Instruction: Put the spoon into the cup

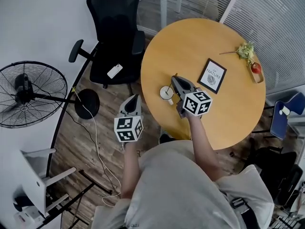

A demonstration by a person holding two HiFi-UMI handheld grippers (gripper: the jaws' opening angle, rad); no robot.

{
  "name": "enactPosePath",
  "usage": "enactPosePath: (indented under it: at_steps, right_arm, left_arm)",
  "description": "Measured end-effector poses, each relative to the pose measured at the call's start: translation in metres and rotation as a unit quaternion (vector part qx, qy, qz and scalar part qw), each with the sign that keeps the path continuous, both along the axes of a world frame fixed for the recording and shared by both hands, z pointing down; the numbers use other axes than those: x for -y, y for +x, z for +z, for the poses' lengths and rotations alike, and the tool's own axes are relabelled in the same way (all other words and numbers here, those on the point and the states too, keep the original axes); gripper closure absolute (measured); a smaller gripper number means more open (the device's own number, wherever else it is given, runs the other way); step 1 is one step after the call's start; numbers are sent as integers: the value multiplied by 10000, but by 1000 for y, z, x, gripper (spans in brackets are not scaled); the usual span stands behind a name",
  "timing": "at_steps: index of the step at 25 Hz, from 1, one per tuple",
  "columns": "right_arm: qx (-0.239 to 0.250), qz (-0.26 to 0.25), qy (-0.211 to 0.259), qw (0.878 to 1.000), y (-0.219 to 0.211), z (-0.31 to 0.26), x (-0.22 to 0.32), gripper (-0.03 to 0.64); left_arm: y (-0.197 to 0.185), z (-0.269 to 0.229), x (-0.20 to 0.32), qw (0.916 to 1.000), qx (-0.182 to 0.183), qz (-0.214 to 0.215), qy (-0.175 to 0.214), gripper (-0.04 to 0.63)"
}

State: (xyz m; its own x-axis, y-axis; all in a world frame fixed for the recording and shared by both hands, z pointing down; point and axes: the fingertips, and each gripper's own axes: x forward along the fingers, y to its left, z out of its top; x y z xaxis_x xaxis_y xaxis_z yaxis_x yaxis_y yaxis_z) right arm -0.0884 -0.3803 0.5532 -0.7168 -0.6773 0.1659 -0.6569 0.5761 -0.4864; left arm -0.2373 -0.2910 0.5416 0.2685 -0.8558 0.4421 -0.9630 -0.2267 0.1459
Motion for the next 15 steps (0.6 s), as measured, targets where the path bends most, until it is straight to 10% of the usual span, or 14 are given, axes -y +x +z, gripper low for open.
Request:
enactPosePath:
  at_steps: [15]
  right_arm:
    - [275,157,-518,9982,2,51,8,620]
  left_arm:
    - [18,17,18,9996,-1,149,-251,586]
